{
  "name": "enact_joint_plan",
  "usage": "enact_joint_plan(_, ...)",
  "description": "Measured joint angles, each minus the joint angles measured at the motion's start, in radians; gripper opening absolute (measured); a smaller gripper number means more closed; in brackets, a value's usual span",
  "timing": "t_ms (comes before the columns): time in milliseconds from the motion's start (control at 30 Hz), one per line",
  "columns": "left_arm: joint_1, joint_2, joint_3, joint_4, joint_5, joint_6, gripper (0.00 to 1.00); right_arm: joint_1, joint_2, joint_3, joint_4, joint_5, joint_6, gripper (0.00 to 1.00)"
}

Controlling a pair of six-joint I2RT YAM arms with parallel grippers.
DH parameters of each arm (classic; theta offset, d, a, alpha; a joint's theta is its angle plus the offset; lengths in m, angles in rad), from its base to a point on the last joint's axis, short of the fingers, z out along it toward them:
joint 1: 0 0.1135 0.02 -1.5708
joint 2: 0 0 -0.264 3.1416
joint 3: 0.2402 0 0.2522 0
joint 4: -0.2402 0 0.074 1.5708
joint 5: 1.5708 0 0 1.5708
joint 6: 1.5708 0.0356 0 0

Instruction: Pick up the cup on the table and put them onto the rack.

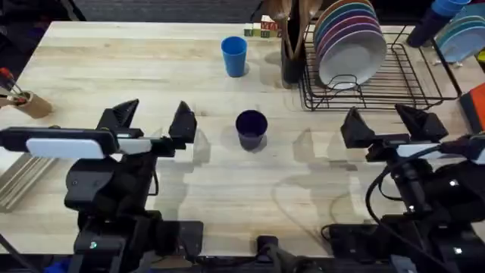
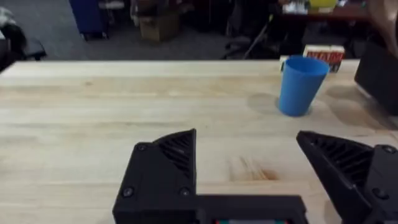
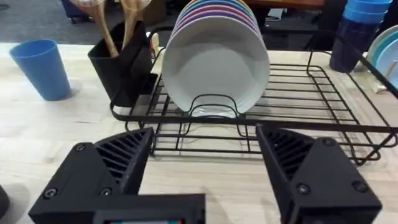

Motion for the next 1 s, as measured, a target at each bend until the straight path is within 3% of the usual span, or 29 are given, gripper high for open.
enact_joint_plan(67, 0.0, 0.002, 0.037, -0.08, 0.0, 0.0, 0.993, 0.0, 0.0, 0.017, -0.033, -0.003, 0.008, 0.996)
enact_joint_plan(100, 0.0, 0.031, 0.147, -0.23, 0.0, -0.001, 0.993, 0.0, 0.0, 0.072, -0.146, -0.019, 0.027, 0.996)
enact_joint_plan(233, 0.0, 0.127, 0.332, -0.367, 0.0, -0.001, 0.993, 0.0, 0.027, 0.196, -0.294, -0.032, 0.039, 0.996)
enact_joint_plan(267, 0.0, 0.228, 0.47, -0.467, 0.004, -0.001, 0.993, 0.0, 0.073, 0.317, -0.407, -0.041, 0.045, 0.996)
enact_joint_plan(433, 0.0, 0.41, 0.693, -0.651, 0.038, -0.001, 0.993, 0.0, 0.213, 0.542, -0.64, -0.067, 0.049, 0.996)
enact_joint_plan(667, 0.0, 0.574, 0.921, -0.792, 0.057, -0.001, 0.993, 0.0, 0.463, 0.844, -0.871, -0.094, 0.053, 0.995)
enact_joint_plan(867, 0.0, 0.629, 1.023, -0.876, 0.068, -0.001, 0.993, 0.0, 0.64, 1.029, -0.965, -0.097, 0.053, 0.996)
enact_joint_plan(1000, 0.0, 0.649, 1.052, -0.93, 0.075, -0.001, 0.993, 0.0, 0.703, 1.091, -0.984, -0.102, 0.053, 0.996)
